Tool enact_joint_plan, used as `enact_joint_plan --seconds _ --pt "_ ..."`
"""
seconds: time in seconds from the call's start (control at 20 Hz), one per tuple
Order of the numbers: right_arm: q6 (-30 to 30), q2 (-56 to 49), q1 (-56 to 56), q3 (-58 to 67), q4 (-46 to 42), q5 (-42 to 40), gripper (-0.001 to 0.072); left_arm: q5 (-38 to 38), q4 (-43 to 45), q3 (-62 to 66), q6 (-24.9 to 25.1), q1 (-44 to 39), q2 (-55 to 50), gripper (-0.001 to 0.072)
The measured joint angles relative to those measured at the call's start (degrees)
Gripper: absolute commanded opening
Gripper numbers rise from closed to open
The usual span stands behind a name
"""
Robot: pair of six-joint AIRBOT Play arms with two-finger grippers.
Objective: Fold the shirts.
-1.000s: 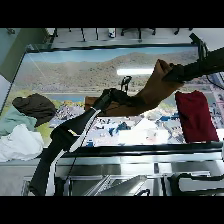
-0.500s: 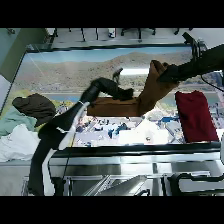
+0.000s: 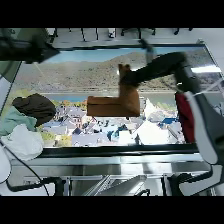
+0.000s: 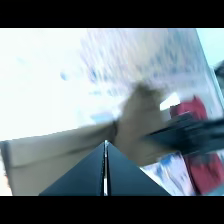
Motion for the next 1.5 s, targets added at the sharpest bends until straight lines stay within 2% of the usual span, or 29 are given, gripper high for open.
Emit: enact_joint_plan --seconds 0.05,0.1,0.25,0.35,0.5,0.8,0.9,1.15,1.45,1.5 --pt "0.8 -2.7 4.7 0.0 0.2 6.0 0.0680 0.3 0.0 -0.5 0.3 1.7 2.6 0.0013" --pt "1.7 -5.8 9.6 0.0 0.2 12.7 0.0695 0.5 0.0 -1.6 0.9 3.3 5.4 0.0013" --pt "3.6 -12.9 18.7 0.0 0.0 26.4 0.0695 -0.6 0.0 -6.7 2.8 5.8 12.4 0.0013" --pt "4.3 -14.0 19.2 0.1 -0.9 28.1 0.0694 -2.2 0.0 -11.2 4.1 6.5 16.6 0.0013" --pt "5.1 -11.3 13.3 0.2 -1.8 23.2 0.0694 -4.5 0.0 -17.3 5.3 7.0 21.2 0.0013" --pt "9.3 -5.4 -7.9 -1.0 -7.2 0.0 0.0695 -7.3 0.0 -22.6 6.5 7.2 25.8 0.0013" --pt "10.0 -5.5 -12.7 -3.7 -8.3 -5.3 0.0695 -7.3 0.0 -22.7 6.7 7.2 26.3 0.0013" --pt "8.7 -9.8 -16.1 -8.9 -6.1 -9.2 0.0695 -7.5 0.0 -22.7 6.7 7.1 26.6 0.0013" --pt "6.8 -15.3 -13.4 -10.0 -1.1 -7.6 0.0694 -7.5 0.0 -22.7 6.7 7.1 26.7 0.0013" --pt "6.7 -15.9 -12.7 -10.0 0.0 -6.9 0.0677 -7.5 0.0 -22.7 6.7 7.1 26.7 0.0013"
